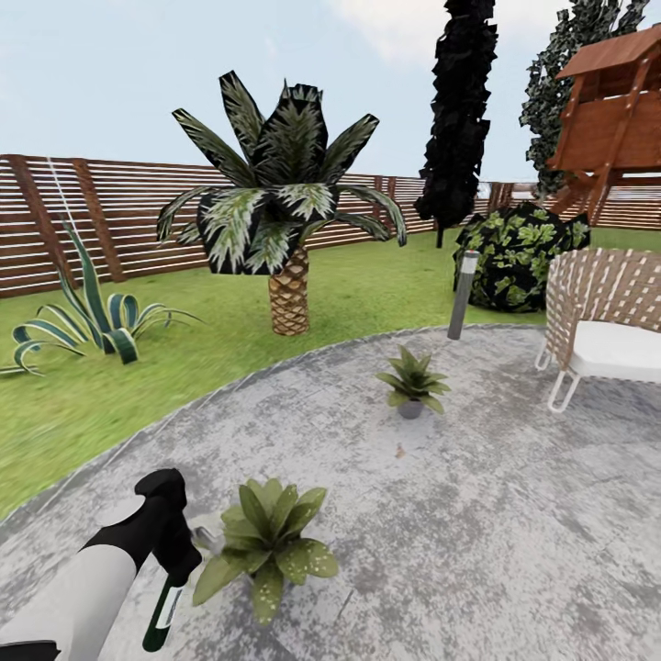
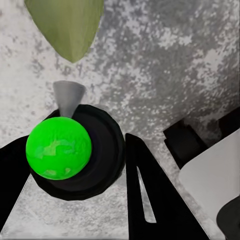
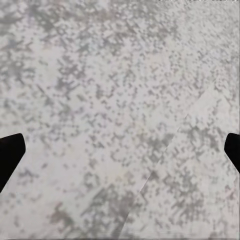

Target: Pick up the pesticide atomizer in the garden and spray insectifuge to fully cover both potted plants in the garden.

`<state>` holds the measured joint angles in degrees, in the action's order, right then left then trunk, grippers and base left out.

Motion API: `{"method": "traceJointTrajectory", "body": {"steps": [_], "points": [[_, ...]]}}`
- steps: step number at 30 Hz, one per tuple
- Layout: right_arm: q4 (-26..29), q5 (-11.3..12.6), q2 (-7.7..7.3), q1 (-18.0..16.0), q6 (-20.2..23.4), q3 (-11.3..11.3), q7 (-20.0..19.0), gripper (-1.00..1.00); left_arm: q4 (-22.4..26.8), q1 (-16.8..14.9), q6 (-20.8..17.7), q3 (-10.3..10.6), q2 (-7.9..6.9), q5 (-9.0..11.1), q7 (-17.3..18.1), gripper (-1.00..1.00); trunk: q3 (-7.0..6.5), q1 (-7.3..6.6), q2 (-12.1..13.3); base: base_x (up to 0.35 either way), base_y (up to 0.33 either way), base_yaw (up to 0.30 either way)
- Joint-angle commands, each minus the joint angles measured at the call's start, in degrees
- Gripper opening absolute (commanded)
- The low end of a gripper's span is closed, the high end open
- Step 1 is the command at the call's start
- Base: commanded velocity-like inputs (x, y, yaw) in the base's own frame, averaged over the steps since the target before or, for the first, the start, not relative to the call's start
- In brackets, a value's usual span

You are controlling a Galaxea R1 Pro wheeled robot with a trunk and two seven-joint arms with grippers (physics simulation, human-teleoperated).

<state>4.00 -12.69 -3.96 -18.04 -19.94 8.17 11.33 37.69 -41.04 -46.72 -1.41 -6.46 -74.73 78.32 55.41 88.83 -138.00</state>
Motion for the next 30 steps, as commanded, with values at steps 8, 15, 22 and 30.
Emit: {"method": "traceJointTrajectory", "body": {"steps": [8,15,22,30], "points": [[-0.06,-0.63,0.01,-0.03,-0.27,0.43,0.19,1.0,-0.05,-0.01,-0.57,-0.1,0.1,-0.52,0.37,-1.0,0.06,-0.01,-0.02,0.018,0.315,-0.002],[-0.05,-0.65,0.01,-0.05,-0.36,0.43,0.19,1.0,-0.54,0.92,-0.57,-0.17,0.26,-0.57,0.03,-1.0,0.06,-0.01,-0.02,-0.074,0.151,0.0],[-0.1,-0.67,0.01,-0.02,-0.36,0.36,0.19,1.0,-0.33,4.64,-0.52,-0.35,4.61,-0.27,-3.87,-1.0,0.06,-0.01,-0.02,-0.001,0.003,0.0],[-0.07,-0.67,-0.02,-0.02,-0.36,0.43,0.19,1.0,0.24,4.47,-0.57,-0.84,3.06,-0.4,-6.34,-1.0,0.06,-0.01,-0.02,0.0,0.0,0.0]]}}
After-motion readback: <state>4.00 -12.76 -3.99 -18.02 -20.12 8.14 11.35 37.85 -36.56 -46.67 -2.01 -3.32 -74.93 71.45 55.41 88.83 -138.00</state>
